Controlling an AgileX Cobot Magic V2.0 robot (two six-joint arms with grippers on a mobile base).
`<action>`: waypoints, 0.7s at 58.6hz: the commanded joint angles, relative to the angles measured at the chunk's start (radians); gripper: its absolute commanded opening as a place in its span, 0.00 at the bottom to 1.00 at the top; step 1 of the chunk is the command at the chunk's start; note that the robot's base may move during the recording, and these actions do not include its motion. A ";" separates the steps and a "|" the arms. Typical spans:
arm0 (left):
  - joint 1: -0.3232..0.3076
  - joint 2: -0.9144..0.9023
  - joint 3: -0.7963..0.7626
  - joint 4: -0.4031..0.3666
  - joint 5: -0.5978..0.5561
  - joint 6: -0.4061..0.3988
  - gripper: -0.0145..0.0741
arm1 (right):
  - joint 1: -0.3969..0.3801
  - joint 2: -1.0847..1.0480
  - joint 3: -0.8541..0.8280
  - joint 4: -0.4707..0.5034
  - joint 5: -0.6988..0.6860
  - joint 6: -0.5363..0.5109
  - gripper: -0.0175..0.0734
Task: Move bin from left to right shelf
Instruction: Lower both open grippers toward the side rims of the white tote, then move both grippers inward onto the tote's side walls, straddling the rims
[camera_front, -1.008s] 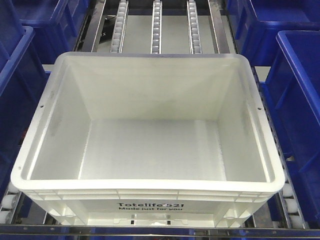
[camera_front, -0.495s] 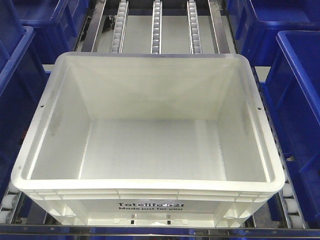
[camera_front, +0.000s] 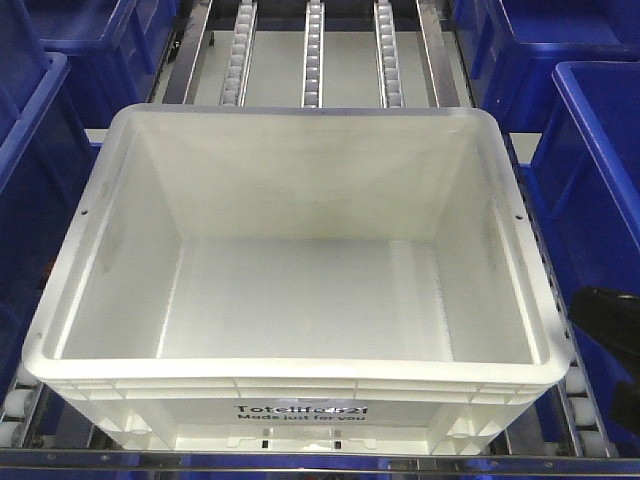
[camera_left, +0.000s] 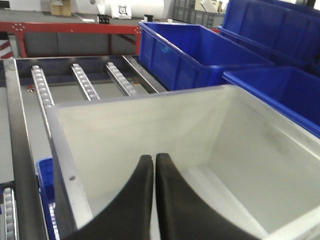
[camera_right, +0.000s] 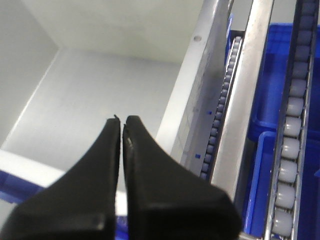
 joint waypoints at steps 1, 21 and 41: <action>-0.007 0.012 -0.032 -0.035 -0.086 0.009 0.17 | -0.001 0.009 -0.032 0.025 -0.084 -0.010 0.19; -0.007 0.058 -0.032 -0.034 -0.112 0.010 0.41 | -0.001 0.009 -0.032 0.016 -0.106 -0.045 0.55; -0.007 0.199 -0.052 -0.035 -0.172 0.009 0.63 | -0.001 0.051 -0.032 0.014 -0.172 -0.062 0.94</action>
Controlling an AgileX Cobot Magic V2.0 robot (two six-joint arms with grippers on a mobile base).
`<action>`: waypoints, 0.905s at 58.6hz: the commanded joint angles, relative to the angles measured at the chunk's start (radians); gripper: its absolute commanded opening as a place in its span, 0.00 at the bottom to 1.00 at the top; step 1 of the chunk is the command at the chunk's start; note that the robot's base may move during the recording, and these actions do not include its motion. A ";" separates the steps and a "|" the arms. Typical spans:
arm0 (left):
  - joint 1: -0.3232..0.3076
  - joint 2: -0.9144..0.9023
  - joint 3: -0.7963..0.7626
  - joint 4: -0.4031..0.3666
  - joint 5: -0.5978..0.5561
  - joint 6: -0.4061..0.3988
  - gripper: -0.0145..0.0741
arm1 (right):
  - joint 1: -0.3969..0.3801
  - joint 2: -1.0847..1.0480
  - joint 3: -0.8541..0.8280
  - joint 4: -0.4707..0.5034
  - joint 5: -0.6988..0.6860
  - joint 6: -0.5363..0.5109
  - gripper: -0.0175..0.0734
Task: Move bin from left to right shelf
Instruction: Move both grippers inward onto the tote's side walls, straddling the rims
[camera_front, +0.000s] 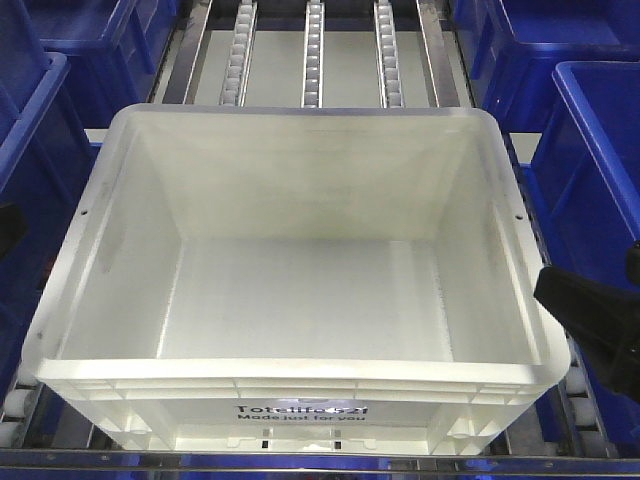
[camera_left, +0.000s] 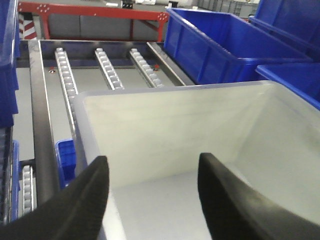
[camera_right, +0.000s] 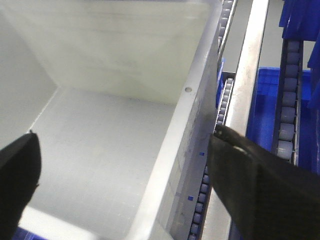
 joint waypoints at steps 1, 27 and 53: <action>-0.007 0.044 -0.050 -0.029 -0.071 -0.002 0.63 | -0.001 0.039 -0.032 0.012 -0.075 -0.015 0.94; -0.006 0.245 -0.153 0.058 -0.070 -0.006 0.63 | -0.001 0.295 -0.237 -0.057 -0.006 0.008 0.92; -0.006 0.384 -0.176 0.075 -0.066 -0.059 0.63 | -0.001 0.409 -0.281 -0.094 0.000 0.046 0.90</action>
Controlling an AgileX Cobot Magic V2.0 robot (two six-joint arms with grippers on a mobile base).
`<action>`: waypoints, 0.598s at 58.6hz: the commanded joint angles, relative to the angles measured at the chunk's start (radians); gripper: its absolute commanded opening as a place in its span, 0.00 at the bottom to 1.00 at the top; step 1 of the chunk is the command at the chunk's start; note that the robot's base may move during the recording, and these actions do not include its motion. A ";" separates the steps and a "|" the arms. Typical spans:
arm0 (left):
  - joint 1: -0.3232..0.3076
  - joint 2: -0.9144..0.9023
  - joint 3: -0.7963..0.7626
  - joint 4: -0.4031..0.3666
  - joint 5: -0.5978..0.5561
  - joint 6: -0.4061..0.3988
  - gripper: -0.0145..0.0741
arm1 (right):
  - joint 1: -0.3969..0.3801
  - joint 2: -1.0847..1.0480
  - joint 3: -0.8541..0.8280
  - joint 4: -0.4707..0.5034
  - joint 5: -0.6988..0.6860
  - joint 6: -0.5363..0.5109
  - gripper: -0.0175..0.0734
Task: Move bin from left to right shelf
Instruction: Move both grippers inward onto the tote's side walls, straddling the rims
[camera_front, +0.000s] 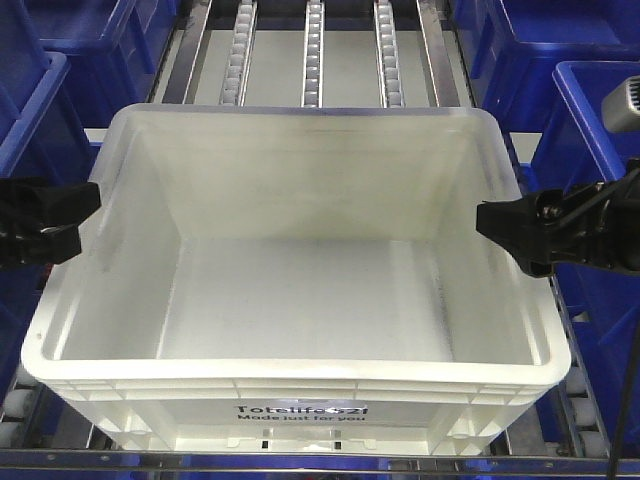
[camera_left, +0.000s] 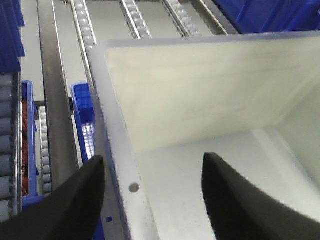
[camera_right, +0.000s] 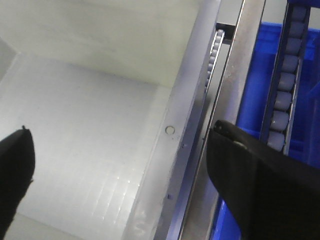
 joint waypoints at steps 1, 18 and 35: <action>-0.006 0.012 -0.058 -0.015 -0.028 -0.020 0.63 | -0.001 0.005 -0.034 -0.005 -0.054 0.029 0.90; -0.005 0.098 -0.181 0.221 0.106 -0.242 0.63 | -0.001 0.069 -0.147 -0.184 0.054 0.189 0.88; -0.005 0.119 -0.201 0.351 0.151 -0.408 0.63 | -0.001 0.157 -0.246 -0.213 0.107 0.227 0.85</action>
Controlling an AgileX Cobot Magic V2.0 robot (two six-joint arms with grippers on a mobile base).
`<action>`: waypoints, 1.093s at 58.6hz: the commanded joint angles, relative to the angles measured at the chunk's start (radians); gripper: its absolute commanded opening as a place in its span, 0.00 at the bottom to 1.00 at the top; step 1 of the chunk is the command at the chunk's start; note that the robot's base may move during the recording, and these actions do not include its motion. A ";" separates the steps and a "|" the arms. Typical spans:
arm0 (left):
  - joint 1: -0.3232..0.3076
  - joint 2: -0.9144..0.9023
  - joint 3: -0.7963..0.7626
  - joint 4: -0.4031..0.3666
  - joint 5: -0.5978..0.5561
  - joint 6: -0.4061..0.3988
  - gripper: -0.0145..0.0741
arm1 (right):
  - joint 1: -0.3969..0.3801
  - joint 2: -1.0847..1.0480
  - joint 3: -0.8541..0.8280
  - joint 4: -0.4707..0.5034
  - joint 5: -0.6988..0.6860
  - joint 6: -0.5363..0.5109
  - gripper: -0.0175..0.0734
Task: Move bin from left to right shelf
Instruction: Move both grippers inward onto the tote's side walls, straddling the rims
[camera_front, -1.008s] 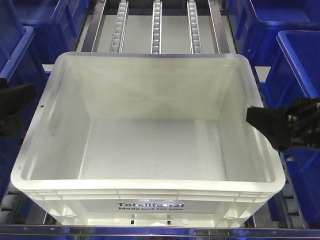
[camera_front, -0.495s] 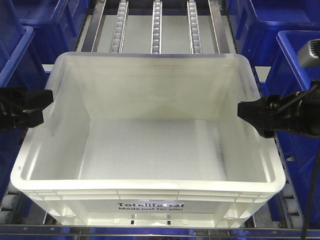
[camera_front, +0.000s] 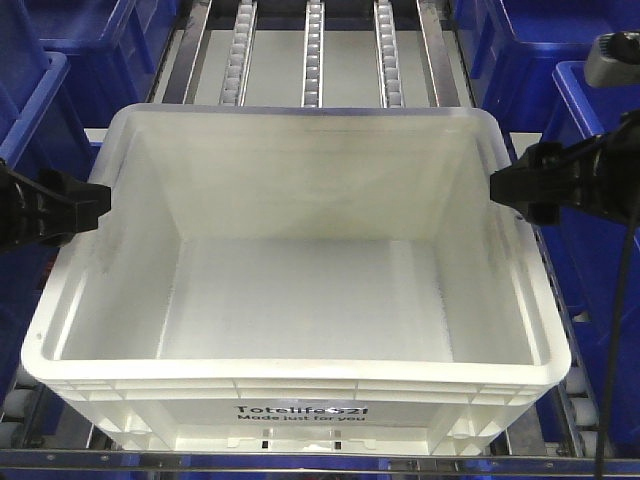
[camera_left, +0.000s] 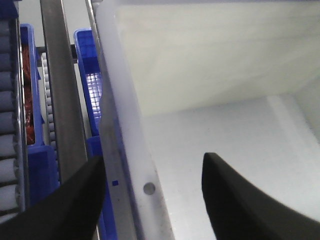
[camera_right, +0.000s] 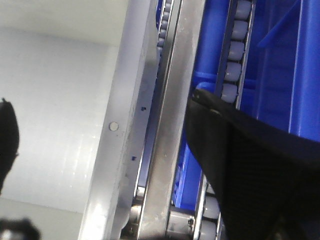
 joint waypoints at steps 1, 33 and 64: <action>-0.005 -0.014 -0.037 -0.006 -0.048 -0.020 0.63 | -0.001 0.009 -0.039 0.006 -0.049 0.003 0.85; -0.007 0.075 -0.037 -0.020 -0.062 -0.021 0.63 | -0.001 0.101 -0.037 0.013 -0.058 0.002 0.84; -0.007 0.089 -0.037 -0.043 -0.123 -0.009 0.63 | -0.001 0.165 -0.036 0.027 -0.060 0.002 0.84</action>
